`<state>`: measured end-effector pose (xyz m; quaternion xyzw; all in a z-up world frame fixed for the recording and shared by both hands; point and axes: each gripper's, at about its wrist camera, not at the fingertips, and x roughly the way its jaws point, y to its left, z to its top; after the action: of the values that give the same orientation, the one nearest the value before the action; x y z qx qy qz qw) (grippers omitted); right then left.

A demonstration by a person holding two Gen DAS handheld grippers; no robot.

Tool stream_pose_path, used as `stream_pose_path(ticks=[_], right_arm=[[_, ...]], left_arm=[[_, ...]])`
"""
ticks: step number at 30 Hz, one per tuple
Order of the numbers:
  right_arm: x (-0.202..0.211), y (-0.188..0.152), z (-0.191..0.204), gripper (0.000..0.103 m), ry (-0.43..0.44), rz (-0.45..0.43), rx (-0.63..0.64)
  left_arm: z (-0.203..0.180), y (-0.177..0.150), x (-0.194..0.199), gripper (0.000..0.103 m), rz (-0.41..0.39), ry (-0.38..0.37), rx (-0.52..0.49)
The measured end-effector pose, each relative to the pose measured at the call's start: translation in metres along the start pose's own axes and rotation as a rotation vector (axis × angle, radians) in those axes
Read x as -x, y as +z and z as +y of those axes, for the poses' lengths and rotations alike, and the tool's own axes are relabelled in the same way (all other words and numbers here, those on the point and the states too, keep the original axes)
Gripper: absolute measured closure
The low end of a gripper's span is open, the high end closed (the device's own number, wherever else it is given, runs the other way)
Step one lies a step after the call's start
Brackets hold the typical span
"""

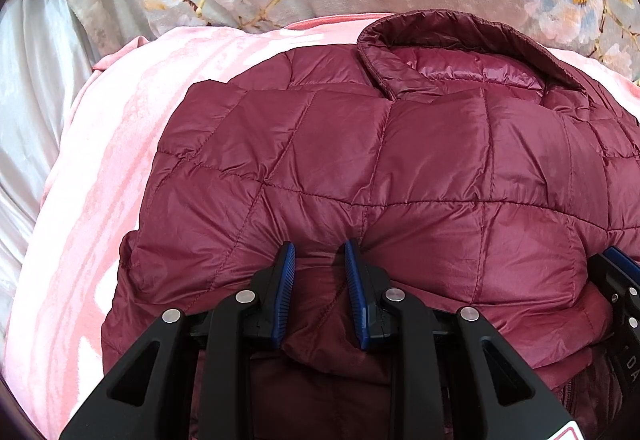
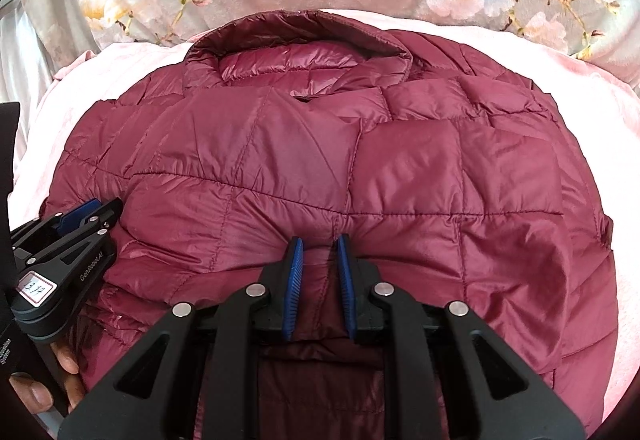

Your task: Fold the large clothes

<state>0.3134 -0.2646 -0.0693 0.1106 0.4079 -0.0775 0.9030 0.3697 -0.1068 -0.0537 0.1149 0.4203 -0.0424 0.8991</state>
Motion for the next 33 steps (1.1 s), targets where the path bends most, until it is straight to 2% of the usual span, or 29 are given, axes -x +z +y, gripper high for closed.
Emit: stream_pose_path(ticks=[2,3,5,6,7,10,14,17,19,23,29,30,31,32,33], right_arm=[[0.001,0.0,-0.003,0.08,0.04,-0.002,-0.017],[0.002,0.001,-0.005,0.074,0.065,-0.002,-0.025],[0.009,0.003,-0.012,0.064,0.104,0.007,-0.055],[0.013,0.005,-0.016,0.059,0.12,0.009,-0.067],[0.018,0.008,-0.02,0.057,0.134,0.005,-0.073],[0.031,0.03,-0.037,0.052,0.142,-0.025,-0.097],[0.016,0.071,-0.073,0.051,0.182,-0.032,-0.232],[-0.016,0.102,-0.096,0.051,0.209,-0.001,-0.338],[-0.032,0.112,-0.102,0.051,0.22,0.016,-0.364],[-0.065,0.121,-0.101,0.05,0.206,0.078,-0.374],[-0.077,0.112,-0.077,0.047,0.278,0.128,-0.34],[-0.077,0.113,-0.072,0.051,0.286,0.129,-0.328],[-0.076,0.115,-0.066,0.069,0.304,0.125,-0.314],[-0.075,0.118,-0.064,0.082,0.324,0.119,-0.313],[-0.07,0.122,-0.064,0.092,0.374,0.098,-0.334]], left_arm=[[0.001,0.0,0.0,0.079,-0.001,-0.006,0.005],[0.002,0.001,0.0,0.079,-0.001,-0.014,0.01],[0.011,0.003,0.003,0.077,0.004,-0.066,0.034],[0.015,0.006,0.004,0.072,0.015,-0.087,0.03],[0.019,0.01,0.006,0.067,0.032,-0.118,0.022],[0.036,0.035,0.015,0.061,0.047,-0.212,0.056],[0.045,0.085,0.006,0.059,0.079,-0.362,0.138],[0.04,0.112,-0.016,0.058,0.114,-0.389,0.187],[0.034,0.124,-0.038,0.058,0.157,-0.415,0.221],[0.024,0.133,-0.066,0.058,0.199,-0.441,0.255],[0.013,0.132,-0.09,0.059,0.24,-0.508,0.27],[0.011,0.133,-0.09,0.062,0.241,-0.514,0.264],[0.01,0.134,-0.09,0.084,0.24,-0.522,0.259],[0.008,0.136,-0.089,0.096,0.241,-0.528,0.255],[0.007,0.138,-0.088,0.098,0.24,-0.537,0.251]])
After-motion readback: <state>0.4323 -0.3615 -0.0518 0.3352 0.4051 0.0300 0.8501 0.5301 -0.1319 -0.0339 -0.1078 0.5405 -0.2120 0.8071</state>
